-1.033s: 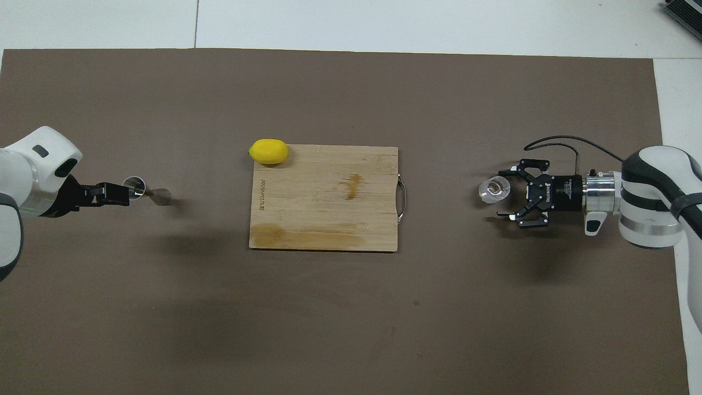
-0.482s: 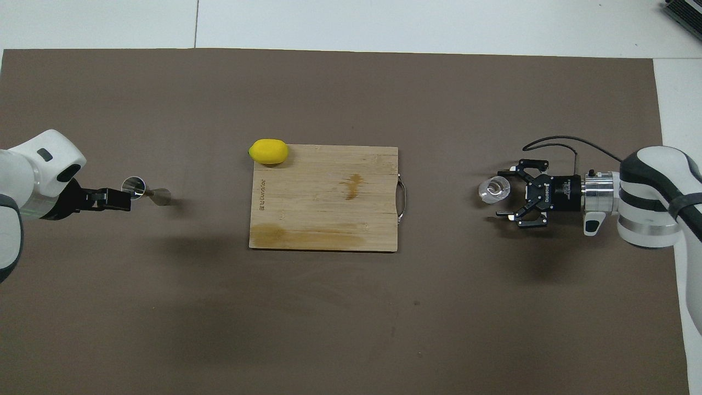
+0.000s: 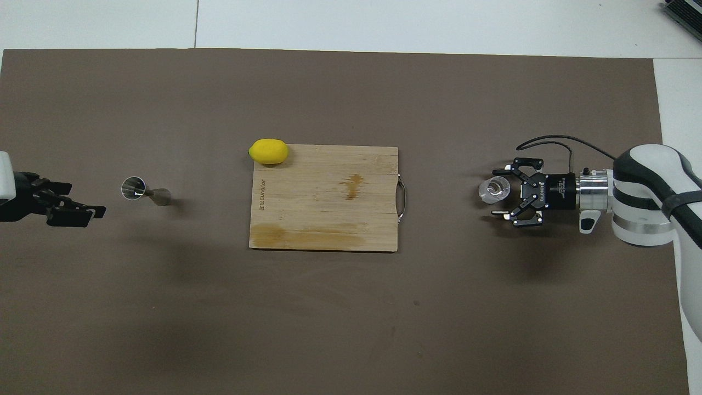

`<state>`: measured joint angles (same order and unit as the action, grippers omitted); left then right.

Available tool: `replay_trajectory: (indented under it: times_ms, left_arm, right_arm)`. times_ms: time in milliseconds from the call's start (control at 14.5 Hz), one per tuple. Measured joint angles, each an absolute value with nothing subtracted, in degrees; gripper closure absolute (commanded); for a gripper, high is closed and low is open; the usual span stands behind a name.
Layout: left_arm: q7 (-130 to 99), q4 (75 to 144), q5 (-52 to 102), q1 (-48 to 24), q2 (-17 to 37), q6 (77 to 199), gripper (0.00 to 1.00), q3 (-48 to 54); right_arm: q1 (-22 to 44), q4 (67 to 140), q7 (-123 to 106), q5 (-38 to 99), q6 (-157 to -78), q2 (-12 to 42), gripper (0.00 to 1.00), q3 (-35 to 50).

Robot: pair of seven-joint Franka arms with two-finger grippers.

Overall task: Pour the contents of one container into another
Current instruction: 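Grasp the metal cup with the left gripper while the right gripper grasps the glass cup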

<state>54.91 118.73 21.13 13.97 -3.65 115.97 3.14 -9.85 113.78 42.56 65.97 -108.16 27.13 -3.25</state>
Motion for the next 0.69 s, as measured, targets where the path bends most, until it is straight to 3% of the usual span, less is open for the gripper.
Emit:
replay_trajectory:
  times_ms: [689]
  left_arm:
    - [83.1,121.0,44.5,20.8,1.9,113.0,0.0,3.1]
  right_arm:
    - [-9.3,113.8,42.1,66.0,-109.0,27.1,0.01,-3.2]
